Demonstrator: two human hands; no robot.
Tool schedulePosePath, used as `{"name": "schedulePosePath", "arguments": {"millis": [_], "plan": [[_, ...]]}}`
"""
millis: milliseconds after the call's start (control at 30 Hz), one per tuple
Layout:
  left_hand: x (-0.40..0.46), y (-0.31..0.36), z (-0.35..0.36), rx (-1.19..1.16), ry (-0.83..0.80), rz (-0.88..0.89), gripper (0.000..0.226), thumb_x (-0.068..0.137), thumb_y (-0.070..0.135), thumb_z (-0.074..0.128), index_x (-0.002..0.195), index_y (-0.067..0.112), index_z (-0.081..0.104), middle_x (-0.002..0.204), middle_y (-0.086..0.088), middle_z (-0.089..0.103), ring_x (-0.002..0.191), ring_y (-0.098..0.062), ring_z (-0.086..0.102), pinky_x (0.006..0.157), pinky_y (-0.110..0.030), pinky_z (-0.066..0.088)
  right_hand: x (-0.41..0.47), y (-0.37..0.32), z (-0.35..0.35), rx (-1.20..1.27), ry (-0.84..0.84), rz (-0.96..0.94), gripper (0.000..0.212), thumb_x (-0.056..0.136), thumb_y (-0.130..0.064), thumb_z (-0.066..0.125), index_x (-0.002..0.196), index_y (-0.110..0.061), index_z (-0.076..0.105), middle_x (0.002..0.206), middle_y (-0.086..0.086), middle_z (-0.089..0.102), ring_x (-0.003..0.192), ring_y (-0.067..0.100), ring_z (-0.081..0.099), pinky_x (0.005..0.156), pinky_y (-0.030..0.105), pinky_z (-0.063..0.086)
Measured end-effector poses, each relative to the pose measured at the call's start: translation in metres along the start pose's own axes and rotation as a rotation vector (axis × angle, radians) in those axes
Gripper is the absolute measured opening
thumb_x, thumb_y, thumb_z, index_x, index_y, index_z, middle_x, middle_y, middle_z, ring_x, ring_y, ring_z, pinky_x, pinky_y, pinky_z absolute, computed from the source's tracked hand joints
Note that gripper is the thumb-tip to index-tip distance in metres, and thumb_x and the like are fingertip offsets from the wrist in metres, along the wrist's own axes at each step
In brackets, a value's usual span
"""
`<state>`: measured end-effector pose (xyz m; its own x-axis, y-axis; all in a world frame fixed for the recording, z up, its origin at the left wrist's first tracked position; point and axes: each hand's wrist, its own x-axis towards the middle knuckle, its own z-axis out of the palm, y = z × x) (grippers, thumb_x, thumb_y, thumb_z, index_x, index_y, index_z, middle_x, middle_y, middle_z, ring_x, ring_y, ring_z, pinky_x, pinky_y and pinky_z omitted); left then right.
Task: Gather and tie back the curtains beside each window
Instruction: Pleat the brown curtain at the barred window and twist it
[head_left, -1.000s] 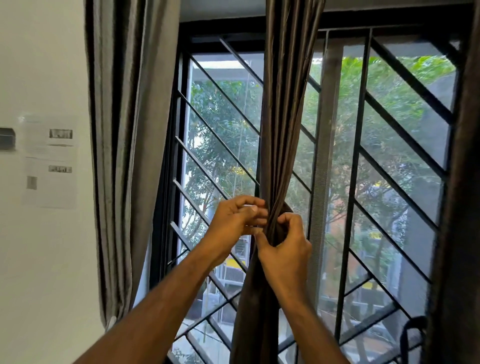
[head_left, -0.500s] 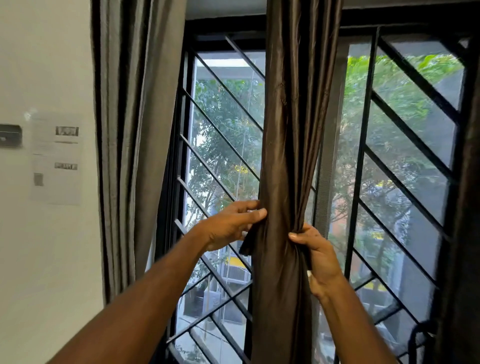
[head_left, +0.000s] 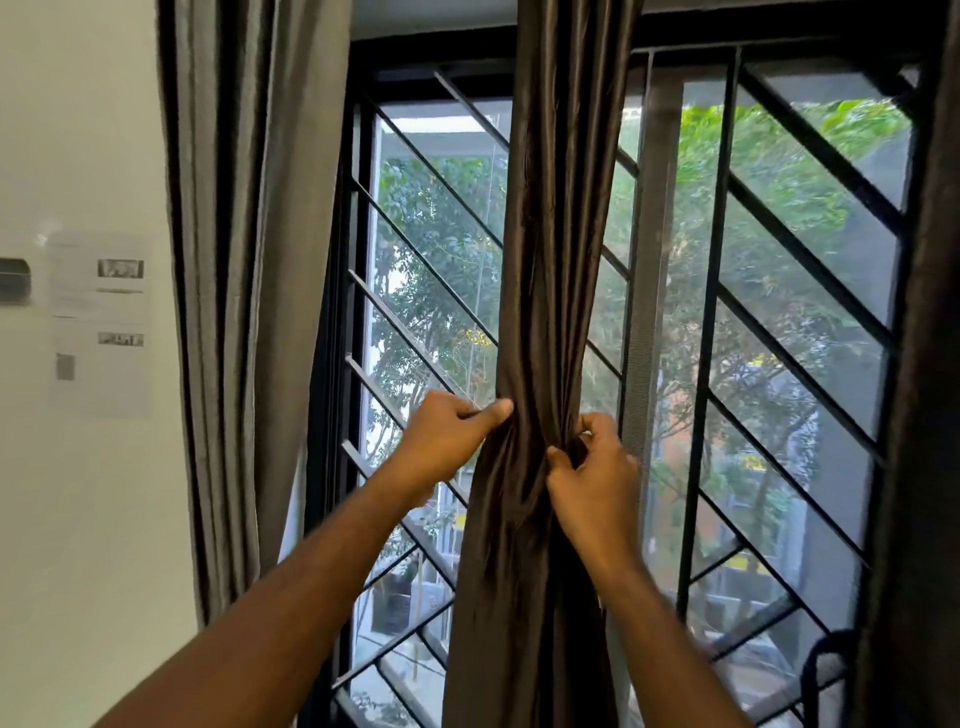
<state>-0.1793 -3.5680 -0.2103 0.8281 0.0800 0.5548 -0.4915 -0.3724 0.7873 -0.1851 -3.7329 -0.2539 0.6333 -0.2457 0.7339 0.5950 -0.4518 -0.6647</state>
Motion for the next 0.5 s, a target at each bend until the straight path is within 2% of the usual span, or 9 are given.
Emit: {"name": "schedulePosePath", "arguments": {"millis": [67, 100, 200, 267, 300, 333, 400, 433, 500], "plan": [[-0.013, 0.024, 0.019, -0.364, -0.169, -0.171, 0.046, 0.101, 0.045, 0.055, 0.063, 0.020, 0.046, 0.050, 0.005, 0.033, 0.041, -0.010, 0.025, 0.044, -0.021, 0.019, -0.008, -0.015, 0.003, -0.218, -0.031, -0.127, 0.018, 0.095, -0.015, 0.060, 0.109, -0.020, 0.051, 0.086, 0.002, 0.067, 0.082, 0.031, 0.065, 0.060, 0.036, 0.035], [-0.016, 0.032, 0.027, -0.402, -0.172, -0.164, 0.043, 0.104, 0.040, 0.051, 0.067, 0.018, 0.050, 0.051, 0.004, 0.036, 0.040, -0.009, 0.027, 0.043, -0.020, 0.020, -0.012, -0.023, 0.004, -0.318, -0.060, -0.176, 0.015, 0.099, -0.018, 0.054, 0.112, -0.021, 0.048, 0.087, 0.005, 0.067, 0.084, 0.035, 0.064, 0.060, 0.035, 0.029], [-0.020, 0.032, 0.040, -0.323, -0.057, -0.023, 0.036, 0.105, 0.023, 0.050, 0.072, 0.011, 0.057, 0.056, -0.005, 0.048, 0.042, -0.011, 0.042, 0.047, -0.025, 0.035, -0.011, -0.029, 0.003, -0.508, -0.159, -0.192, 0.018, 0.104, -0.025, 0.041, 0.122, -0.024, 0.043, 0.095, 0.010, 0.067, 0.093, 0.038, 0.064, 0.063, 0.037, 0.032], [-0.016, 0.021, 0.040, -0.225, 0.012, 0.058, 0.031, 0.097, 0.026, 0.058, 0.073, 0.007, 0.061, 0.062, -0.013, 0.060, 0.054, -0.022, 0.059, 0.061, -0.038, 0.050, -0.004, -0.025, -0.007, -0.550, -0.236, -0.217, 0.020, 0.105, -0.028, 0.046, 0.124, -0.024, 0.050, 0.096, 0.009, 0.069, 0.094, 0.036, 0.066, 0.065, 0.037, 0.037], [-0.016, 0.015, 0.039, -0.168, 0.044, 0.083, 0.029, 0.090, 0.031, 0.061, 0.074, 0.006, 0.062, 0.067, -0.016, 0.065, 0.061, -0.029, 0.065, 0.067, -0.046, 0.054, 0.000, -0.025, -0.014, -0.465, -0.288, -0.187, 0.020, 0.105, -0.027, 0.050, 0.124, -0.023, 0.054, 0.095, 0.008, 0.071, 0.090, 0.029, 0.068, 0.064, 0.034, 0.039], [-0.018, 0.013, 0.040, -0.124, 0.072, 0.095, 0.030, 0.085, 0.036, 0.061, 0.075, 0.007, 0.063, 0.071, -0.018, 0.067, 0.066, -0.034, 0.067, 0.070, -0.052, 0.056, 0.004, -0.024, -0.019, -0.243, -0.320, -0.090, 0.020, 0.105, -0.023, 0.054, 0.124, -0.021, 0.056, 0.091, 0.007, 0.073, 0.079, 0.021, 0.069, 0.061, 0.030, 0.043], [-0.023, 0.012, 0.043, -0.099, 0.103, 0.116, 0.036, 0.080, 0.044, 0.061, 0.074, 0.008, 0.061, 0.069, -0.020, 0.065, 0.063, -0.035, 0.066, 0.065, -0.056, 0.055, 0.005, -0.029, -0.029, 0.372, -0.398, 0.268, 0.015, 0.104, -0.011, 0.057, 0.119, -0.012, 0.056, 0.081, 0.007, 0.073, 0.061, 0.013, 0.065, 0.054, 0.028, 0.056], [-0.026, 0.014, 0.045, -0.091, 0.114, 0.124, 0.040, 0.080, 0.046, 0.061, 0.073, 0.007, 0.060, 0.067, -0.021, 0.063, 0.060, -0.033, 0.063, 0.062, -0.055, 0.054, 0.004, -0.031, -0.032, 0.600, -0.414, 0.428, 0.008, 0.103, -0.008, 0.057, 0.111, -0.008, 0.057, 0.078, 0.008, 0.071, 0.062, 0.016, 0.065, 0.059, 0.032, 0.062], [-0.032, 0.021, 0.049, -0.138, 0.092, 0.099, 0.039, 0.090, 0.039, 0.063, 0.074, 0.004, 0.061, 0.061, -0.018, 0.061, 0.052, -0.026, 0.059, 0.051, -0.043, 0.051, 0.002, -0.029, -0.033, 0.766, -0.437, 0.578, 0.009, 0.102, -0.010, 0.057, 0.097, -0.006, 0.063, 0.078, 0.009, 0.069, 0.070, 0.021, 0.067, 0.072, 0.037, 0.062]]}}
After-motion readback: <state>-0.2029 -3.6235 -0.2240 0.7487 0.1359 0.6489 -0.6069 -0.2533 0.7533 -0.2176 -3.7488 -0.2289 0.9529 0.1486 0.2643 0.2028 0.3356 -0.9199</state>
